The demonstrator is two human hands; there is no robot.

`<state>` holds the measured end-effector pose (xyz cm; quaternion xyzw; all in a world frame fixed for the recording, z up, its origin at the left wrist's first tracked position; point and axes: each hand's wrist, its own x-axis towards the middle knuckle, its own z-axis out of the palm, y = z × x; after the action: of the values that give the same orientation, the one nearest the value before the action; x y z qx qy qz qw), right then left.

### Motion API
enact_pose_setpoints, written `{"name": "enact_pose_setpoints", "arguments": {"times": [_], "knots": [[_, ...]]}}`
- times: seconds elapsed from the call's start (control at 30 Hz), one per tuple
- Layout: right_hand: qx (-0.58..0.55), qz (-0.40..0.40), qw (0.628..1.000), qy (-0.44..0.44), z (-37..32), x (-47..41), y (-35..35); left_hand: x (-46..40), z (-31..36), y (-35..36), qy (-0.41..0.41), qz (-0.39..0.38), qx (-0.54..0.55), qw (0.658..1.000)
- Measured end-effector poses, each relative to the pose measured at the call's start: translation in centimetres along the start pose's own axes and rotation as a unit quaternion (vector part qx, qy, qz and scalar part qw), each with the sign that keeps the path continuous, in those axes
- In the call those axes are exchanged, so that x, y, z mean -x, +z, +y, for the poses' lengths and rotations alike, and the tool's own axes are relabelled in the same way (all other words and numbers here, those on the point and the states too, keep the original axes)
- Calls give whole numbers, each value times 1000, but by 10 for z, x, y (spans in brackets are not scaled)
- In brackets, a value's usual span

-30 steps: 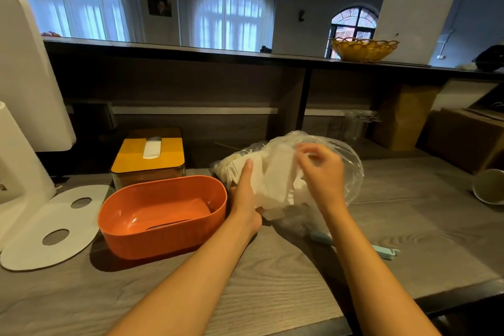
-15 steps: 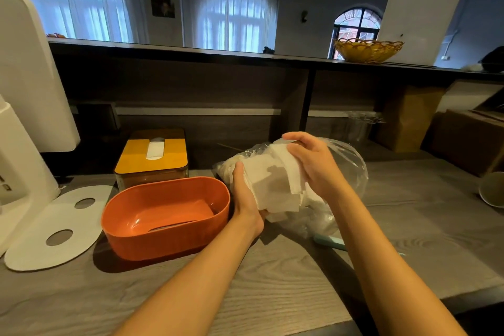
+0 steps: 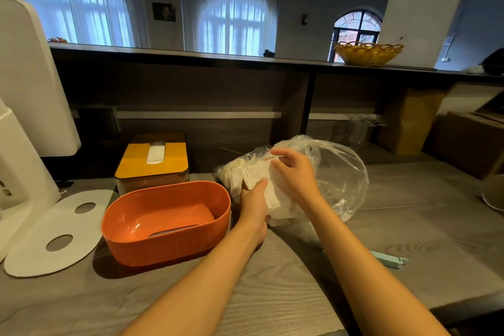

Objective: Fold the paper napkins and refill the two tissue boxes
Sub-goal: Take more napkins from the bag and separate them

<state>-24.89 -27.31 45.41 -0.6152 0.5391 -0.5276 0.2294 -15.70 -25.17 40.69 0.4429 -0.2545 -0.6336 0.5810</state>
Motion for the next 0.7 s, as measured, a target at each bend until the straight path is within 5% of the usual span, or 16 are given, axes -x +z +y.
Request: {"name": "enact_pose_setpoints", "arguments": {"times": [0.2,0.3,0.4,0.5,0.7], "knots": [[-26,112,993,10,-3,5,-41,3,7,-3,-30,-9,154,988],[-87,51,983,153,-3,8,-38,7,12,-5,-31,-62,189,980],[-227,-86,935,260,-3,14,-35,9,13,-6,-32,-93,184,978],[-273,-133,918,257,-2,17,-36,10,13,-5,-25,-91,151,984],[-170,-102,957,210,-6,20,-26,4,5,0,26,-26,80,996]]}}
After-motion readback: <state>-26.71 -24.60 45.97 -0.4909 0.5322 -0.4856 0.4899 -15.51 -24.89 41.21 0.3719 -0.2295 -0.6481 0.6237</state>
